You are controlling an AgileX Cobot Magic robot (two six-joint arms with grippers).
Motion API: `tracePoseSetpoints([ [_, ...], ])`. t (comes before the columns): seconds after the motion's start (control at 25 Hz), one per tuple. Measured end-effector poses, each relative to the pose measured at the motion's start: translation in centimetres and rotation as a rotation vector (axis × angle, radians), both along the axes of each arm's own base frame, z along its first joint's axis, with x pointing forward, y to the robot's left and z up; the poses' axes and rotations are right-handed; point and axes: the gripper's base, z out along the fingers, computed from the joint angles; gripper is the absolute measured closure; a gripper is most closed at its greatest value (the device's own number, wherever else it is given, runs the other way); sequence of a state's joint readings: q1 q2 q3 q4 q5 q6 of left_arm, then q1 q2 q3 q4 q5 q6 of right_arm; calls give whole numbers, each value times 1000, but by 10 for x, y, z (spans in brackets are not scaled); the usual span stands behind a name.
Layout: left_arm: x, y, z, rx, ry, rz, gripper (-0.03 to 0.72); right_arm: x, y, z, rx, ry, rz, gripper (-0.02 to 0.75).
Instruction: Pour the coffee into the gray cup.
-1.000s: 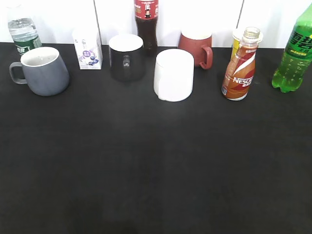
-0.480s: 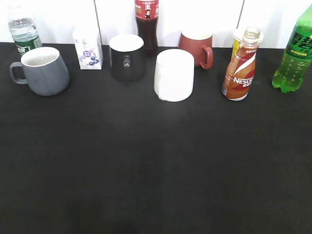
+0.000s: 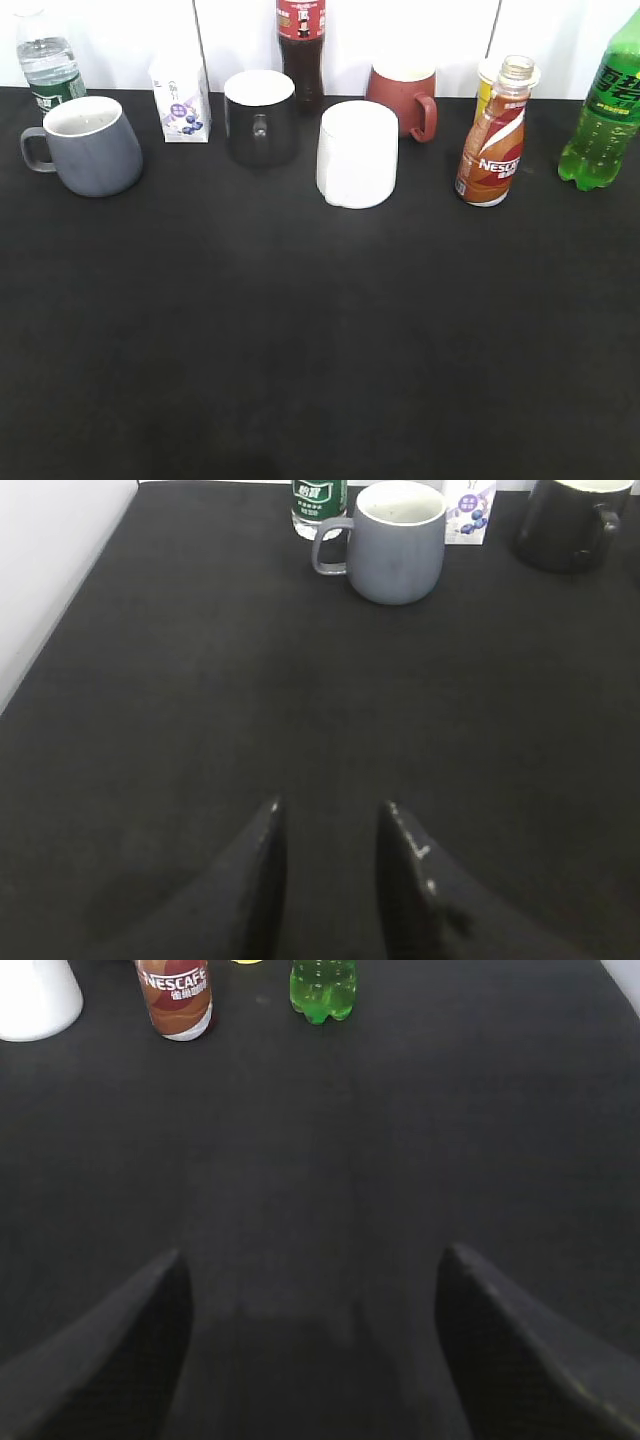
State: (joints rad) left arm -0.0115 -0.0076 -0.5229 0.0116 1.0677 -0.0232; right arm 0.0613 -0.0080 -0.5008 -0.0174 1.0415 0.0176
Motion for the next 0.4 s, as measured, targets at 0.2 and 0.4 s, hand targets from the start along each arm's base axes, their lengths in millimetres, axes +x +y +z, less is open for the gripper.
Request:
tracePoseSetpoints([
  [0.2,0,0,0,-2,0,-2,449,0,0,0,0,0,0,147],
  [0.4,0,0,0,-2,0,-2,449,0,0,0,0,0,0,147],
])
